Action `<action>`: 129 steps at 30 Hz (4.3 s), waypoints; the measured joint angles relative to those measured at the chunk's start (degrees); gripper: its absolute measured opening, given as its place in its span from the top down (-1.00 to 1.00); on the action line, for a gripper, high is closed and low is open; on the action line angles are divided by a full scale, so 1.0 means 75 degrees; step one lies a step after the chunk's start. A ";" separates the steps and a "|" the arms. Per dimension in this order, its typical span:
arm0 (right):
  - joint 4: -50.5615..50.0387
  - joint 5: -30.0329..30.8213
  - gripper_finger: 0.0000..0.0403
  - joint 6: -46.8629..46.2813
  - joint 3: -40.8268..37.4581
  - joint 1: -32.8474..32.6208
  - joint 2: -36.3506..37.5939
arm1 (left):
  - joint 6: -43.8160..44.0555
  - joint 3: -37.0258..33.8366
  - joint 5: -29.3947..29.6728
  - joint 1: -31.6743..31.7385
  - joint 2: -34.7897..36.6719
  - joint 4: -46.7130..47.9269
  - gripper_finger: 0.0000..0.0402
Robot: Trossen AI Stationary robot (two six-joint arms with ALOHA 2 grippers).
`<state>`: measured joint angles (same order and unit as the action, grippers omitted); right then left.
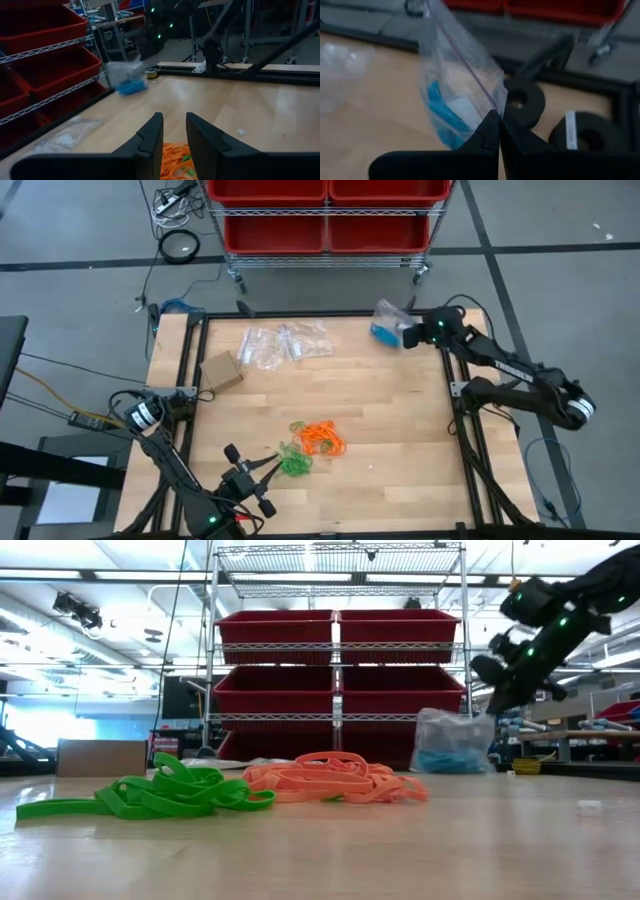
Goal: Sort rubber bands
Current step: Close the transparent zip bag, then open the transparent zip bag
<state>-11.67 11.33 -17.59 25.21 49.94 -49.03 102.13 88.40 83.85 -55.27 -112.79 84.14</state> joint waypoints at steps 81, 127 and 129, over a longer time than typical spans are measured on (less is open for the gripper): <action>0.0973 -0.1876 0.32 -0.1153 0.0006 -0.6273 0.1949 | -0.0319 0.0284 -0.1453 0.0437 0.0093 0.0778 0.55; 0.6260 0.0144 0.32 -0.0500 0.0003 -0.8942 -0.3323 | -1.1412 -0.7461 -0.6156 0.6504 0.5139 -0.8390 0.64; 0.6273 0.0149 0.32 -0.0498 0.0003 -0.8942 -0.3323 | -1.1924 -0.7455 -0.6256 0.6480 0.4993 -0.8672 0.64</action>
<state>35.38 12.45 -21.32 25.23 -17.12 -73.95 12.70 32.49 36.93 -6.66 -75.35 19.10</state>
